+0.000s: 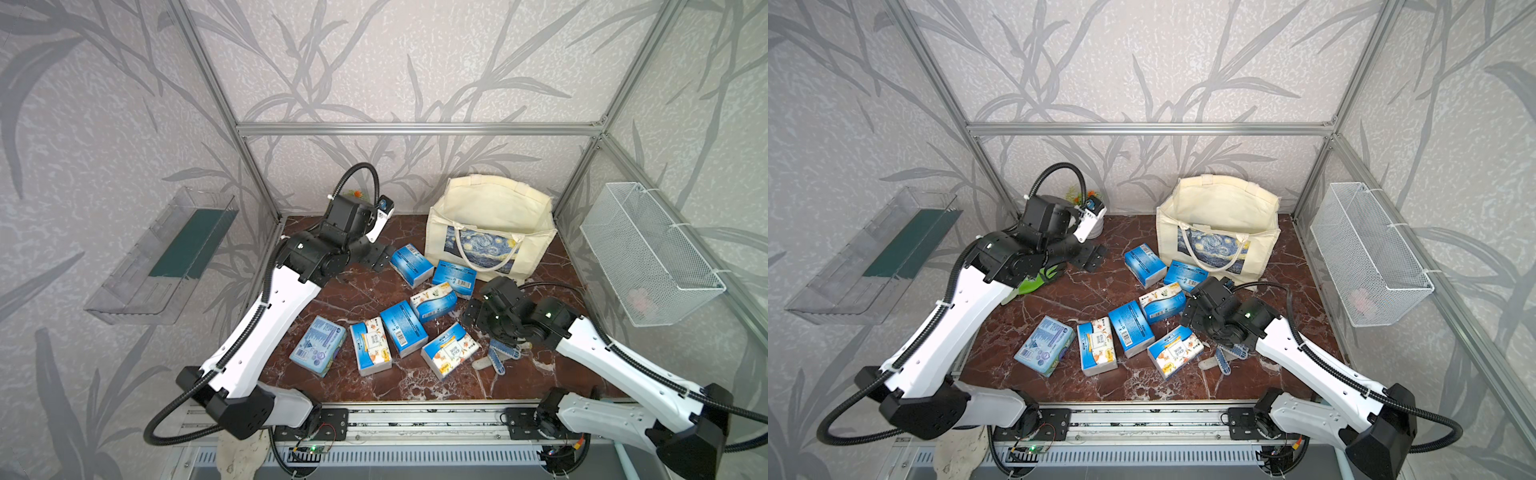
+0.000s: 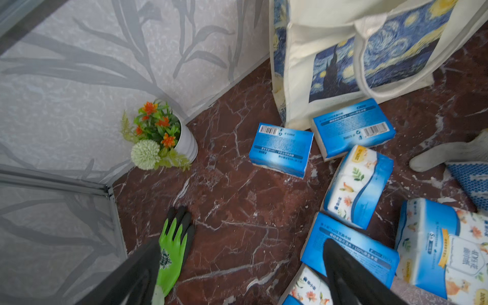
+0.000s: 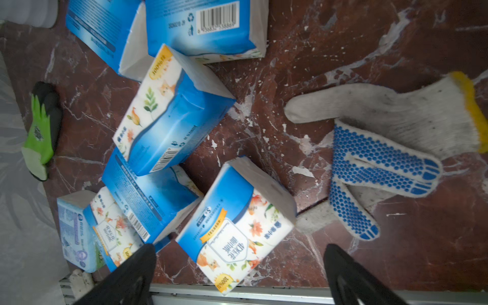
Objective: Put tissues into the canvas bag
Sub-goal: Pick up the pack of facial tissues from the center of the board.
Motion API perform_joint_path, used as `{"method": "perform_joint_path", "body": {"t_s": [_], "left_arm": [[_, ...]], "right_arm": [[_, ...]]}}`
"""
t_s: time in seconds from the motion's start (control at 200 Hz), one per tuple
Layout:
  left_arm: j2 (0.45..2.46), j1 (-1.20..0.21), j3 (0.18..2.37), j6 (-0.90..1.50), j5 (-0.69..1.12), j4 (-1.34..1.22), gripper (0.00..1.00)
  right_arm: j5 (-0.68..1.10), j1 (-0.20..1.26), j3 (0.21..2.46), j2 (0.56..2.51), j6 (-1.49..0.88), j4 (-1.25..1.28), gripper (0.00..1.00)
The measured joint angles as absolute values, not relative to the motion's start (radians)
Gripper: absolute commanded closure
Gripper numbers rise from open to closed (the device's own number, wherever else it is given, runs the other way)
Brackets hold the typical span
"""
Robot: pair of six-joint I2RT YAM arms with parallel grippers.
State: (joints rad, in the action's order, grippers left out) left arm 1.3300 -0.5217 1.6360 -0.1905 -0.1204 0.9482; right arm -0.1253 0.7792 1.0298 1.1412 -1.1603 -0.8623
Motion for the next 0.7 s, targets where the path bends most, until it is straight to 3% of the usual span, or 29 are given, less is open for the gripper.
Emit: {"method": "perform_joint_path", "body": {"t_s": [0.325,0.7], "left_arm": [[1.219,-0.367,1.357,-0.126,-0.129,0.897,0.06],[1.157,-0.323,1.265,-0.112,-0.081,0.864,0.05]], "right_arm": [[-0.29,0.893,1.23,1.424,-1.438,-0.847,0.01],[-0.366,0.888,1.459,1.746,-1.626,-0.889,0.01]]}}
